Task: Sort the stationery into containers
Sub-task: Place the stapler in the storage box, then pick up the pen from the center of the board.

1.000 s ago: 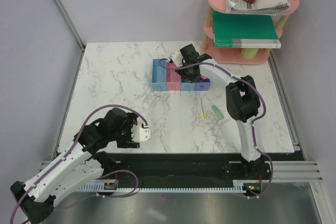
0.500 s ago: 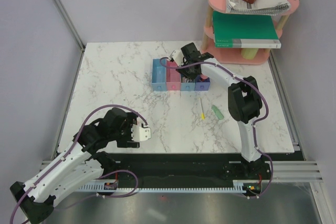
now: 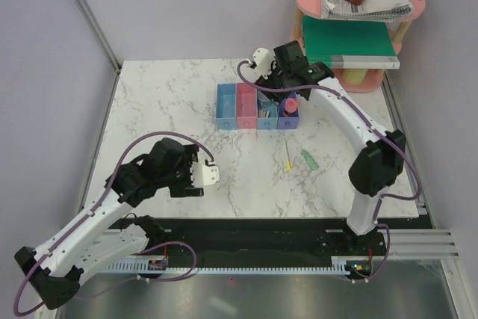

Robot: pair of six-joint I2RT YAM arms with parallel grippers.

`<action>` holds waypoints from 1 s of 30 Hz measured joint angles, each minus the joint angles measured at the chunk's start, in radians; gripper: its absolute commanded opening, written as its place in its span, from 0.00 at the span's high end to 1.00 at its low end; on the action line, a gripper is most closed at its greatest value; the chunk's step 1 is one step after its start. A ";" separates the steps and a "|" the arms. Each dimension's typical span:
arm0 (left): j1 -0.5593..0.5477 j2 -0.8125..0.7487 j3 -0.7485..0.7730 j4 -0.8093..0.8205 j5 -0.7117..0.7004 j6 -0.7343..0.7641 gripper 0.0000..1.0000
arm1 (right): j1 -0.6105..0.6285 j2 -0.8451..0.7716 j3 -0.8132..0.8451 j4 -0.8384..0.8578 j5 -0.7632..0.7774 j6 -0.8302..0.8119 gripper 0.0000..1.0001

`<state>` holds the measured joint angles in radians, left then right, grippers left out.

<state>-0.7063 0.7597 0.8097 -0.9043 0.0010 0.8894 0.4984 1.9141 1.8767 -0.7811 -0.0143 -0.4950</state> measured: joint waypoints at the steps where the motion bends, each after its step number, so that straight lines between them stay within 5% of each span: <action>1: 0.000 0.017 0.019 0.000 -0.005 -0.002 0.00 | 0.000 -0.045 -0.019 -0.001 -0.013 0.002 0.20; 5: 0.005 0.105 0.123 -0.001 -0.030 -0.014 0.00 | 0.002 -0.227 -0.164 -0.009 -0.056 0.011 0.07; 15: 0.010 0.202 0.080 0.009 -0.068 -0.132 0.00 | -0.004 -0.484 -0.671 -0.013 -0.061 0.025 0.06; 21: 0.024 0.170 -0.051 0.008 -0.073 -0.156 0.00 | -0.047 -0.496 -0.865 0.034 -0.022 0.022 0.07; 30: 0.072 0.205 -0.062 0.023 -0.068 -0.233 0.00 | -0.098 -0.409 -0.901 0.157 -0.004 0.022 0.11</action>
<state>-0.6346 0.9646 0.7479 -0.8810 -0.0673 0.6567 0.4007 1.5047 0.9756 -0.6239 -0.0181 -0.4732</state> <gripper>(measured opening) 0.994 0.909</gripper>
